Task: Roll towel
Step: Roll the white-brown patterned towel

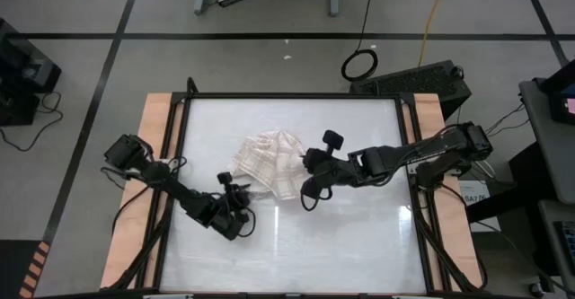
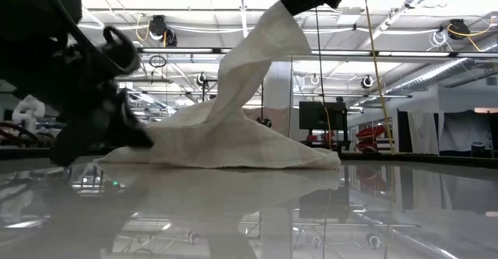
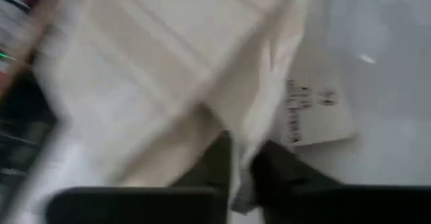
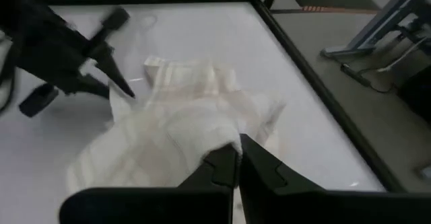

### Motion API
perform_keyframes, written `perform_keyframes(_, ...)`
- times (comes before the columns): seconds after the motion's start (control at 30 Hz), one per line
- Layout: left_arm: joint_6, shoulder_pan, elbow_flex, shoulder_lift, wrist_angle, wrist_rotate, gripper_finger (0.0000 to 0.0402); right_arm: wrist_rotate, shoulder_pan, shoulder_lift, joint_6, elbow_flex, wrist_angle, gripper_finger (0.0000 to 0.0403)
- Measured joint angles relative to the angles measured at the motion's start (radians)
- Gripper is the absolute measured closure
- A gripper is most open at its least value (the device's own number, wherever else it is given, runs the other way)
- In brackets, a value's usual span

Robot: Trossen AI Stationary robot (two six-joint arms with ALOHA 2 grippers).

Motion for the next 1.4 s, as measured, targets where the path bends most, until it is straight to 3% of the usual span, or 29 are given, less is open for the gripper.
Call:
perform_keyframes(0.07, 0.052, 0.006, 0.001, -0.040, 0.006, -0.087, 0.0388, 0.021, -0.016, 0.000, -0.034, 0.017, 0.003, 0.0401)
perform_keyframes(0.23, 0.249, 0.064, 0.002, -0.220, 0.008, -0.191, 0.0396, 0.036, -0.092, 0.000, -0.185, 0.102, 0.062, 0.0401)
perform_keyframes(0.4, 0.567, 0.126, 0.043, -0.461, 0.035, -0.223, 0.0396, -0.038, -0.190, 0.000, -0.313, 0.228, 0.143, 0.0401)
perform_keyframes(0.47, 0.745, 0.163, 0.064, -0.548, 0.125, -0.225, 0.0396, -0.067, -0.234, 0.000, -0.350, 0.274, 0.164, 0.0401)
perform_keyframes(0.6, 1.181, 0.277, 0.099, -0.701, 0.443, -0.123, 0.0397, -0.128, -0.322, 0.000, -0.433, 0.356, 0.277, 0.0401)
perform_keyframes(0.7, 1.435, 0.389, 0.120, -0.787, 0.698, 0.055, 0.0397, -0.185, -0.397, 0.000, -0.451, 0.413, 0.344, 0.0401)
perform_keyframes(0.77, 1.517, 0.469, 0.138, -0.829, 0.789, 0.185, 0.0397, -0.231, -0.451, 0.000, -0.453, 0.442, 0.390, 0.0401)
perform_keyframes(0.9, 1.474, 0.633, 0.211, -0.861, 0.781, 0.484, 0.0397, -0.382, -0.565, 0.016, -0.392, 0.484, 0.488, 0.0401)
perform_keyframes(1.03, 1.346, 0.791, 0.314, -0.805, 0.765, 0.785, 0.0398, -0.533, -0.657, 0.090, -0.320, 0.543, 0.618, 0.0401)
perform_keyframes(1.2, 1.237, 0.956, 0.504, -0.694, 0.757, 0.865, 0.0398, -0.588, -0.716, 0.224, -0.258, 0.721, 0.678, 0.0401)
perform_keyframes(1.4, 1.042, 1.062, 0.706, -0.612, 0.592, 1.057, 0.0398, -0.642, -0.711, 0.311, -0.255, 0.976, 0.445, 0.0401)
